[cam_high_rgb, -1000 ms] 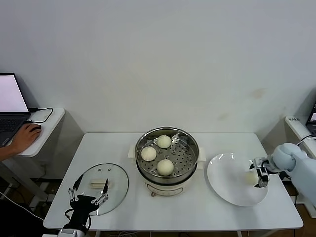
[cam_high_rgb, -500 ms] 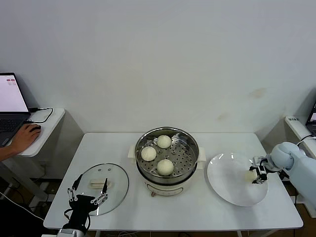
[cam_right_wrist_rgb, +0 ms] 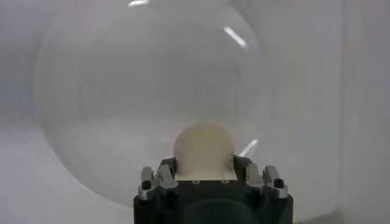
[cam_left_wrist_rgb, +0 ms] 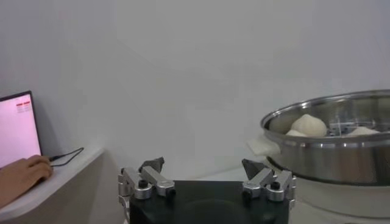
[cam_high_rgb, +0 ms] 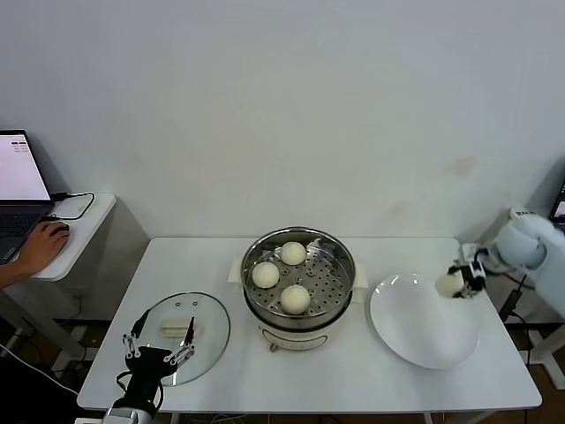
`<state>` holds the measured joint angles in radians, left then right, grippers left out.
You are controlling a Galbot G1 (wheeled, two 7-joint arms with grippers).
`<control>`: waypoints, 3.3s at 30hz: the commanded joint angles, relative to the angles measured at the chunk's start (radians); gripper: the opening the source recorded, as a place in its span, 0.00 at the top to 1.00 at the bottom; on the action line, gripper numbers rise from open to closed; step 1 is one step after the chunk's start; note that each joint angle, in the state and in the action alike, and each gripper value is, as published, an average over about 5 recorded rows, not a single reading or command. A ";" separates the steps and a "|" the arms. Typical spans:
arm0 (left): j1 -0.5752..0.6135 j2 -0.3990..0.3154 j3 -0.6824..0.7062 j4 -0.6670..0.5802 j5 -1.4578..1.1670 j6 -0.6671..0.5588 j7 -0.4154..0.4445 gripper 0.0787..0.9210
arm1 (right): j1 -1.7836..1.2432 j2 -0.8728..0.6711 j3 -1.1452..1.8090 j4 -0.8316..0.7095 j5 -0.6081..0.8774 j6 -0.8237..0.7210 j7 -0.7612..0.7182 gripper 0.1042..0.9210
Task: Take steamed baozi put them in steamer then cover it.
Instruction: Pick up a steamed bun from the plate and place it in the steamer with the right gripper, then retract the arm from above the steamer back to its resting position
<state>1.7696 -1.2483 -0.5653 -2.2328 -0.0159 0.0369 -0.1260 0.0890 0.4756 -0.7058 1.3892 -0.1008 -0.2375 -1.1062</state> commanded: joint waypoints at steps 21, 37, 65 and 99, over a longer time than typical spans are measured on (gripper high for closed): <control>-0.006 -0.015 -0.011 -0.006 -0.010 -0.004 0.003 0.12 | 0.454 0.442 -0.530 0.224 0.638 -0.488 0.363 0.39; -0.009 -0.016 -0.021 -0.003 -0.016 -0.003 0.005 0.12 | 0.304 0.482 -0.509 0.088 0.498 -0.489 0.363 0.38; -0.022 -0.015 -0.013 0.011 -0.018 -0.006 0.004 0.12 | -0.324 -0.028 0.179 0.527 0.619 -0.152 0.989 0.12; -0.070 -0.010 -0.117 0.445 1.181 -0.226 -0.222 0.12 | -1.672 0.970 1.643 0.481 0.226 0.530 0.935 0.12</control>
<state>1.6865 -1.2960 -0.5705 -1.9651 0.4446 -0.1086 -0.2569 -1.4291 1.2874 0.7334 1.8607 0.1752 0.2252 -0.2113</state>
